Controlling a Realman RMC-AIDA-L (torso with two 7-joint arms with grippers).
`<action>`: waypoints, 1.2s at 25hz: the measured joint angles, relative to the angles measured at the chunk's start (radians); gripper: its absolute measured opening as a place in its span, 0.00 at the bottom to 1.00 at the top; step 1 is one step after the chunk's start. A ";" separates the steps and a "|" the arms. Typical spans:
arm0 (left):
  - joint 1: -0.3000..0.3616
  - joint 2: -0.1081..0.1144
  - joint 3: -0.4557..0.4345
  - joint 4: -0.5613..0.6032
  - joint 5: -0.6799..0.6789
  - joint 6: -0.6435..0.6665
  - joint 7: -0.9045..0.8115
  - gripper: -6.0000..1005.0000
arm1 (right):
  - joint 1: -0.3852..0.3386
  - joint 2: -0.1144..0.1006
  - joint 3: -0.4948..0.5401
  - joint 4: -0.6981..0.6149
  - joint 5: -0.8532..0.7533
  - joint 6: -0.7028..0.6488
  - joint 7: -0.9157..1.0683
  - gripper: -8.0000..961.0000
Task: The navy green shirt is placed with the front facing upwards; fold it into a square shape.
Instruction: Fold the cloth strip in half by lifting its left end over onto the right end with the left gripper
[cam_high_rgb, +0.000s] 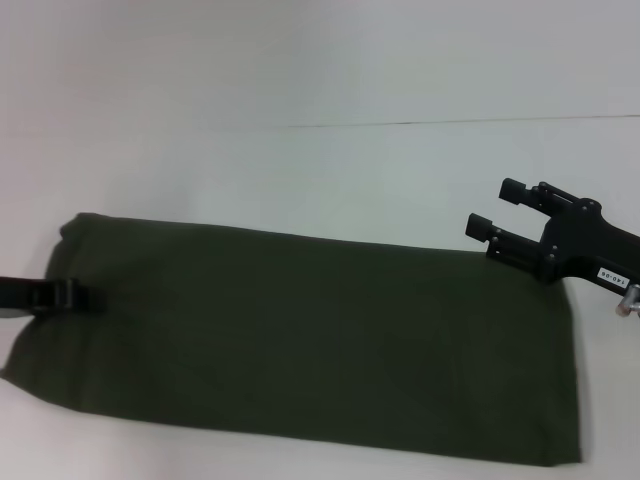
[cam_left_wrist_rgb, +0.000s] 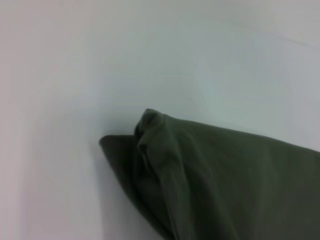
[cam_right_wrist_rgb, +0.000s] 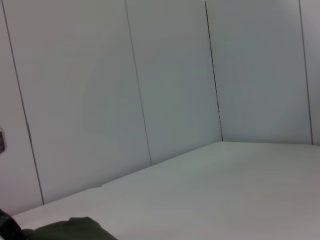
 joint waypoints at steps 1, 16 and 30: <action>0.002 0.003 -0.002 0.004 0.006 -0.010 -0.002 0.11 | 0.001 0.000 0.000 0.000 0.000 0.000 0.000 0.83; 0.063 0.011 -0.095 0.176 -0.040 0.066 -0.007 0.14 | 0.046 0.005 -0.063 0.080 -0.005 0.051 0.000 0.83; 0.008 -0.059 0.157 0.159 -0.458 0.199 -0.020 0.16 | 0.071 0.008 -0.202 0.189 -0.004 0.171 -0.013 0.83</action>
